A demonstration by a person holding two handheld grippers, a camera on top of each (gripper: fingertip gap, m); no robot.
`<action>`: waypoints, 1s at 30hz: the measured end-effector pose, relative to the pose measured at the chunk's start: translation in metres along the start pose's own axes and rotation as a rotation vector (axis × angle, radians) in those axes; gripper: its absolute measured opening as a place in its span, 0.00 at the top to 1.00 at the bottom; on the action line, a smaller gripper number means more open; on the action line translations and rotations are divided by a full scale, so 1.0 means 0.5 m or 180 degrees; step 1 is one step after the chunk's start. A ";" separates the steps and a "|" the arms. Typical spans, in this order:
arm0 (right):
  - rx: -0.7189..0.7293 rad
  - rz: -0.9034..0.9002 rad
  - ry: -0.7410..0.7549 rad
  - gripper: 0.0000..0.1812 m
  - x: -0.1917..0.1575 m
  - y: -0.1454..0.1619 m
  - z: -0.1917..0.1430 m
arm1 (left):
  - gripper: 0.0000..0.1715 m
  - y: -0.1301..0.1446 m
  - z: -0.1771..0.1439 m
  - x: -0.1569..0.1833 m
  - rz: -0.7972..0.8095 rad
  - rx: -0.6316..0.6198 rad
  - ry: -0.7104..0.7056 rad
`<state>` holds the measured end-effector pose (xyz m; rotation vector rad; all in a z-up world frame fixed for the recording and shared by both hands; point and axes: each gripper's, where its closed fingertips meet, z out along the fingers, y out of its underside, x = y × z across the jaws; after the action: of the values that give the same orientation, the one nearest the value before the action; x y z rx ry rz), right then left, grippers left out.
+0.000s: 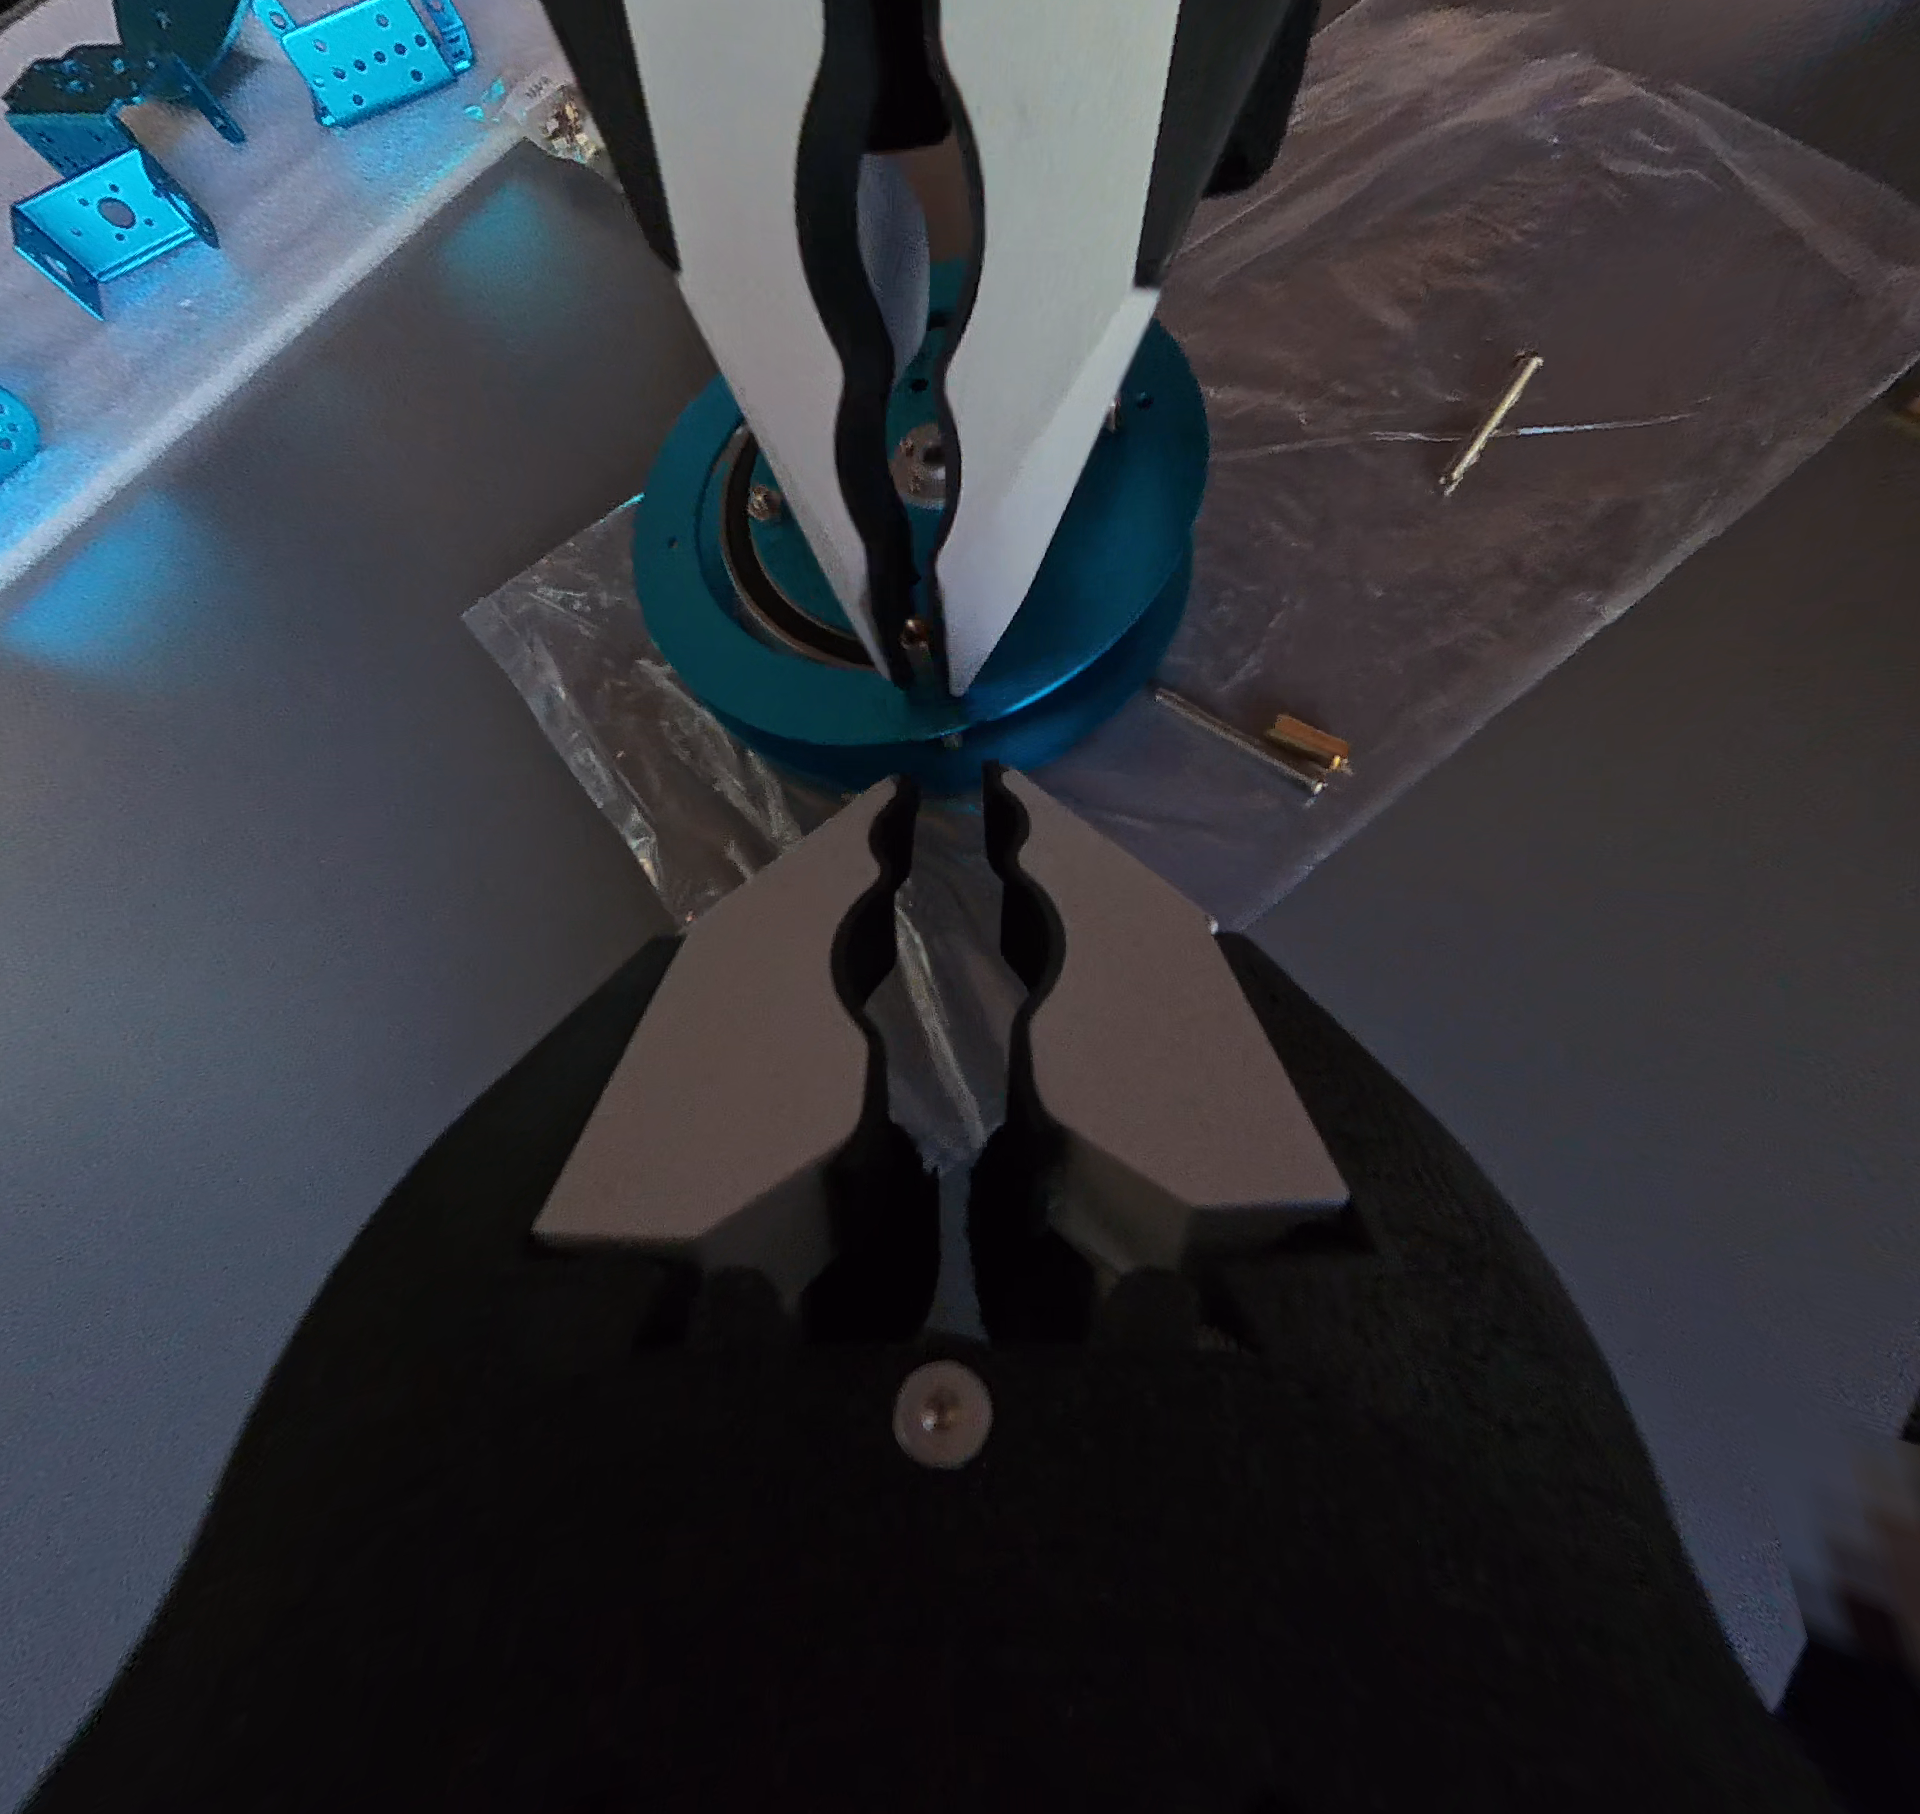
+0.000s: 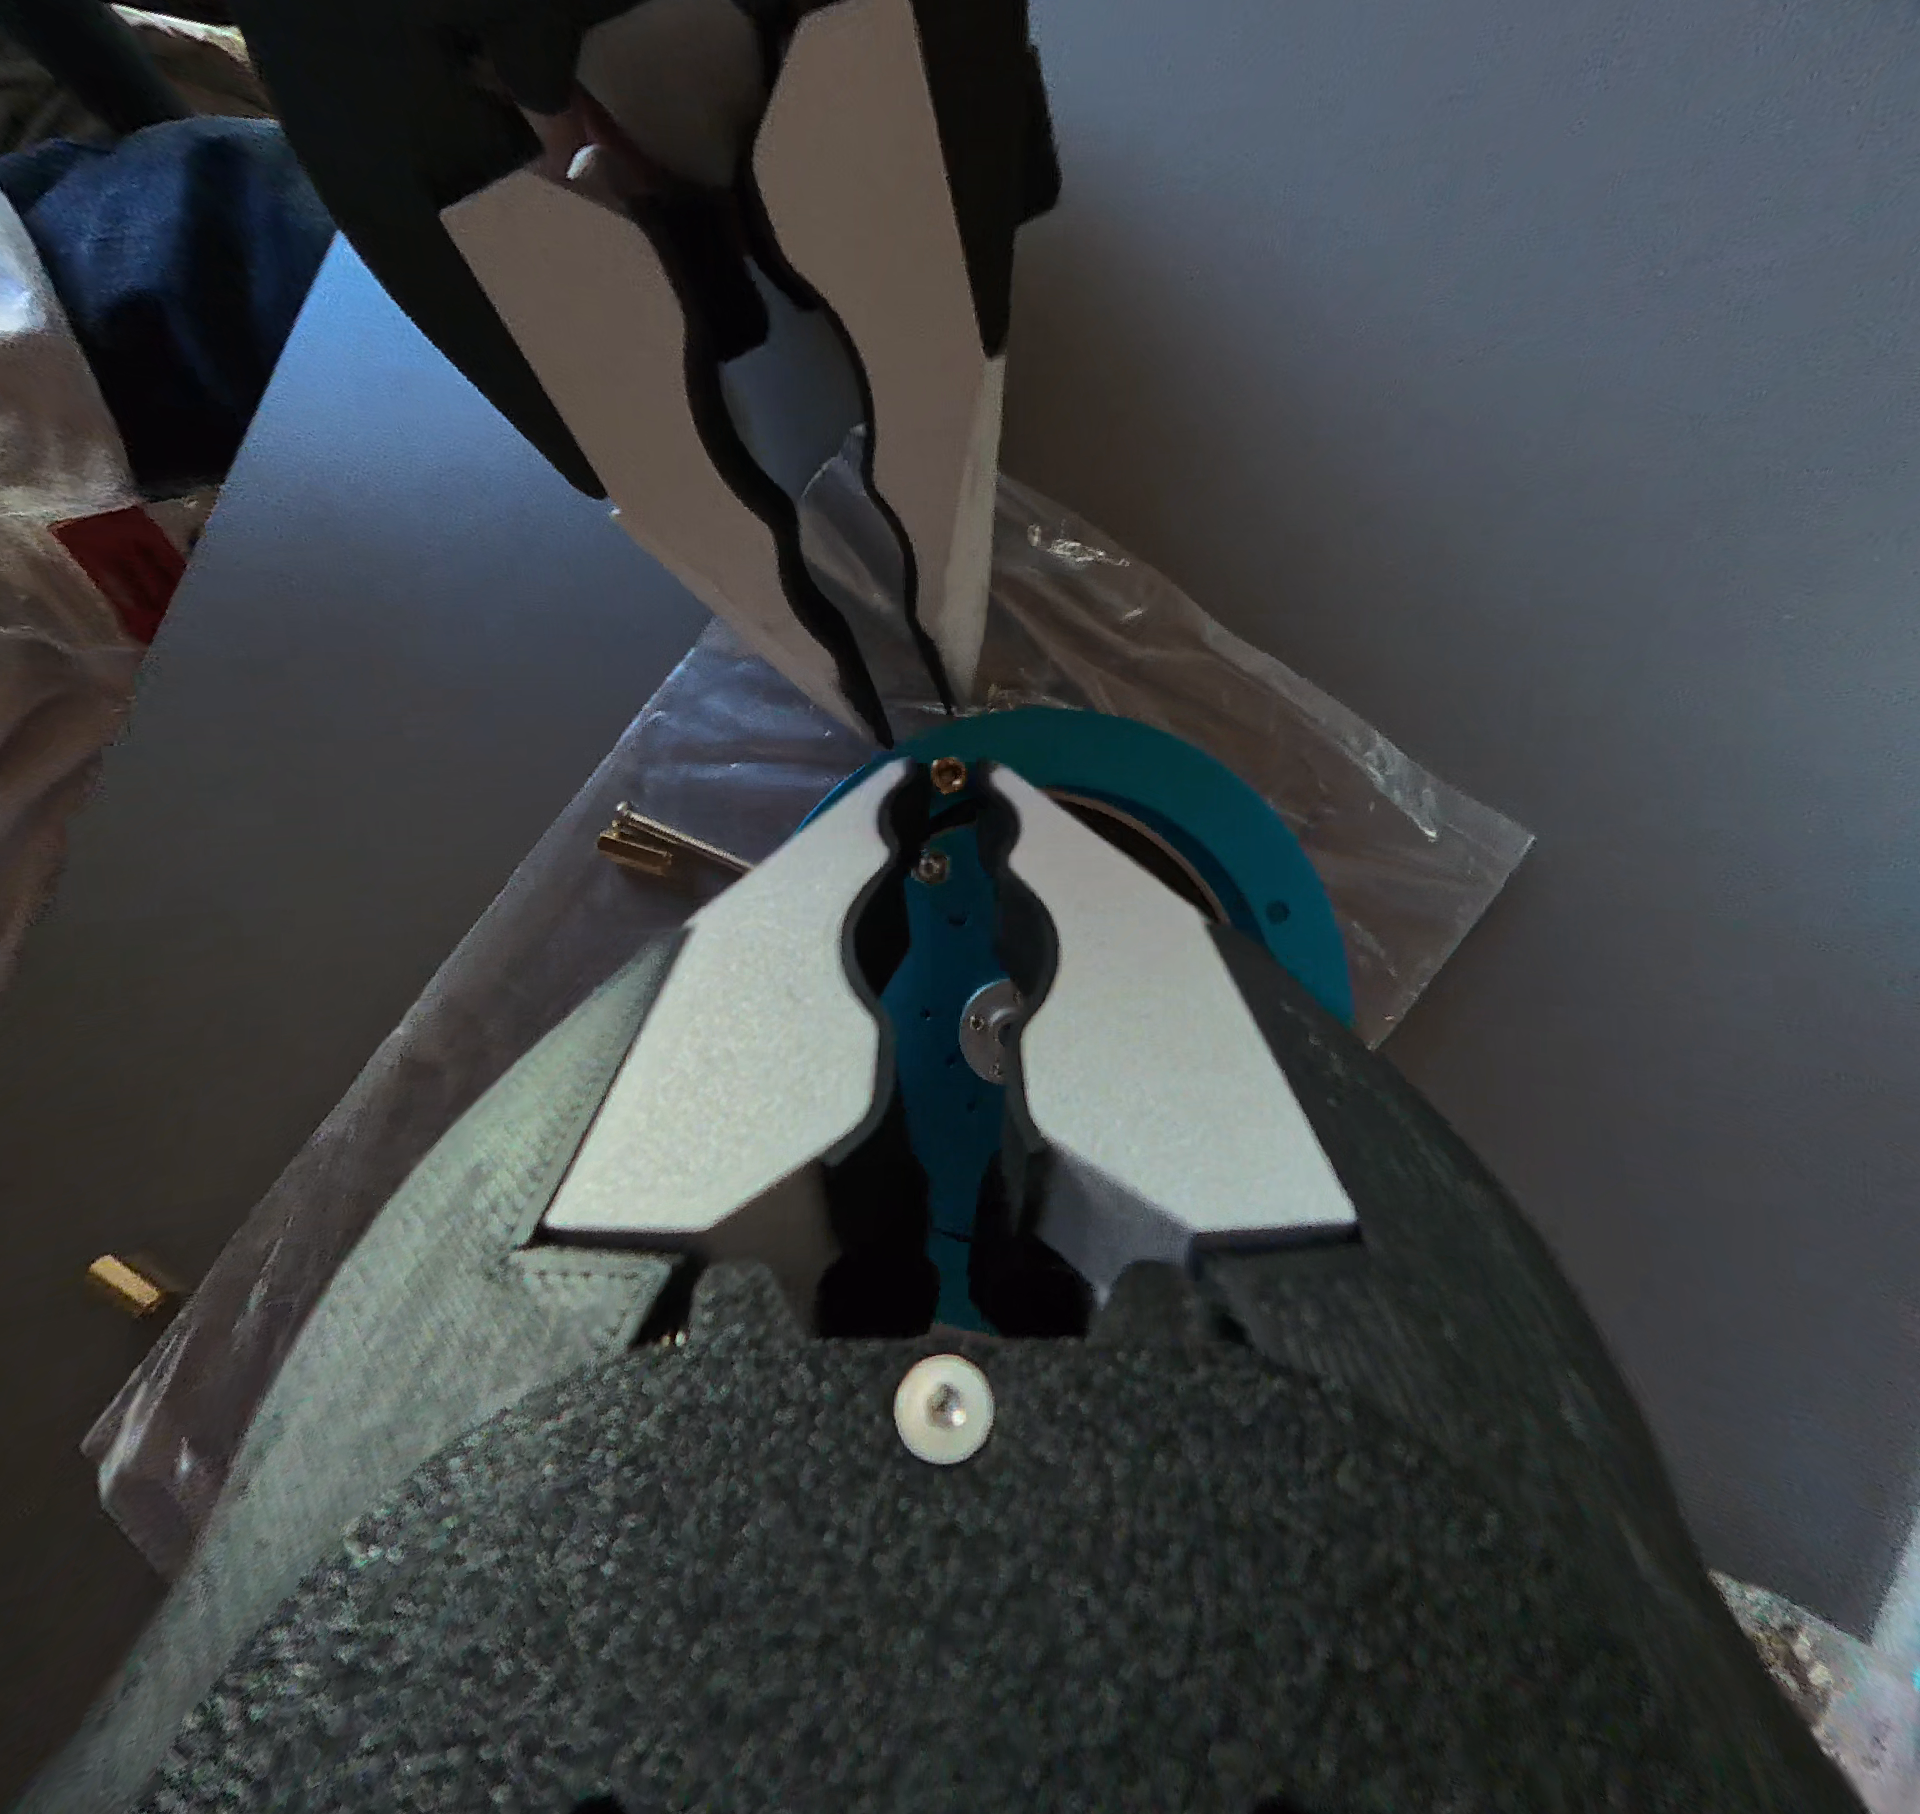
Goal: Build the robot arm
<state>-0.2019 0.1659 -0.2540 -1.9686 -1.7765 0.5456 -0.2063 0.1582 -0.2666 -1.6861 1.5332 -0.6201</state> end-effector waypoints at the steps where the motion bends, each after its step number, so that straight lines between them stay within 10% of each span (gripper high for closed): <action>1: 0.0009 -0.0003 -0.0043 0.97 -0.001 0.000 0.001 | 0.93 0.000 0.005 -0.004 0.0004 -0.0016 0.0024; 30: 0.0983 0.1460 -0.0609 0.98 0.024 -0.022 -0.053 | 0.93 -0.074 0.002 -0.031 -0.0471 0.0618 0.0350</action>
<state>-0.1949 0.1772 -0.2262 -2.1511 -1.2331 1.1171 -0.1853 0.1734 -0.2357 -1.6486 1.3819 -0.9230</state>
